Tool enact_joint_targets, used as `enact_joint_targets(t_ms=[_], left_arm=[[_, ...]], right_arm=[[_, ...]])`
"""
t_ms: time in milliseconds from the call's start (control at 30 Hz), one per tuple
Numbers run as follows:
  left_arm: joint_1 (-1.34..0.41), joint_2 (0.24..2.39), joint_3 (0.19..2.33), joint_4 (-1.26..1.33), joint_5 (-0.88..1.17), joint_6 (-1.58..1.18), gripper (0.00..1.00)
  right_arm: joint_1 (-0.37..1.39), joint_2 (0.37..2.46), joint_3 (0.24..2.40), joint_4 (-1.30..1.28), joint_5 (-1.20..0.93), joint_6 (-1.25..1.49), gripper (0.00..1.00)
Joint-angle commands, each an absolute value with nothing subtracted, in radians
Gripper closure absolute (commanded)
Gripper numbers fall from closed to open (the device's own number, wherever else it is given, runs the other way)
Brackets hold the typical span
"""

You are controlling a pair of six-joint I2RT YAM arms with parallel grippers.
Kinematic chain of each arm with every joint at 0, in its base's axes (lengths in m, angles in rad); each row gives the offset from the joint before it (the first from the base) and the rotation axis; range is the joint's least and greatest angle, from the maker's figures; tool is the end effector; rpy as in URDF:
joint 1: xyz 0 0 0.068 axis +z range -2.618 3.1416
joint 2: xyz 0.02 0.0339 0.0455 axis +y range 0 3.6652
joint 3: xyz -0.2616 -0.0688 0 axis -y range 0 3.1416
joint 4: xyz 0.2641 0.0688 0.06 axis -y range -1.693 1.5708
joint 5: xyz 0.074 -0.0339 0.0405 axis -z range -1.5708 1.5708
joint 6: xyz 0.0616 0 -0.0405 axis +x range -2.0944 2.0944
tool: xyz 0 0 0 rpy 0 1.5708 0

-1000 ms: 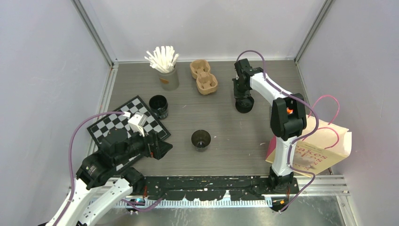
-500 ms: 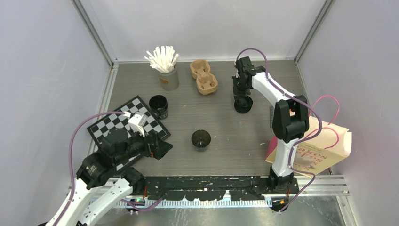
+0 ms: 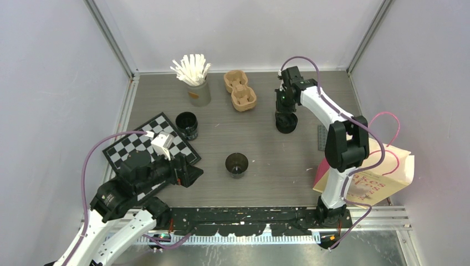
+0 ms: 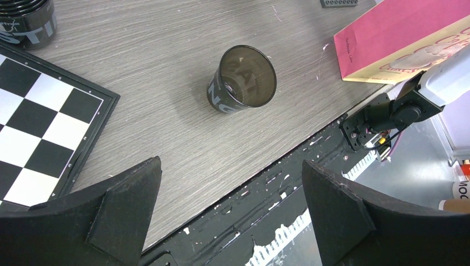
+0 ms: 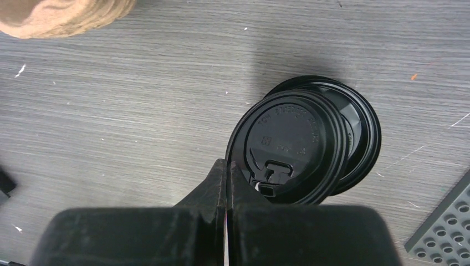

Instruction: Pack the takeout coffee

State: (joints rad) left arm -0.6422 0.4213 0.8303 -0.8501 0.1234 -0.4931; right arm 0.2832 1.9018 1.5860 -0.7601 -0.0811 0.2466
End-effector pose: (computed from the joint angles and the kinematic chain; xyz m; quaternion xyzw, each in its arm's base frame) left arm 0.0931 -0.0791 0.3229 0.0957 0.8383 -0.3312 0.4225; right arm 0.4201 0.1275 0.2168 -0.0277 0.9684 0.1020 0.2259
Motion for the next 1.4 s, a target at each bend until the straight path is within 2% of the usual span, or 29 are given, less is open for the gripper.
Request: enact_joint_targets(t_ms=[0, 433, 867, 1067, 1367], left_arm=[[-0.646, 0.430, 0.838, -0.837, 0.113, -0.494, 0.00], [-0.647, 0.435, 0.836, -0.834, 0.110, -0.494, 0.00], [-0.646, 0.472, 0.816, -0.778, 0.140, -0.481, 0.00], [-0.646, 0.425, 0.727, -0.522, 0.313, -0.364, 0.00], [-0.646, 0.376, 0.647, -0.235, 0.392, -0.051, 0.00]], right_arm=[[0.276, 1.812, 1.578, -0.727, -0.106, 0.257, 1.00], [0.276, 1.659, 1.461, -0.646, -0.276, 0.337, 1.00], [0.346, 1.418, 1.214, -0.371, -0.502, 0.602, 1.00], [0.482, 1.302, 1.149, -0.266, -0.510, 0.702, 0.99], [0.654, 1.156, 1.040, -0.054, -0.502, 0.892, 0.99]])
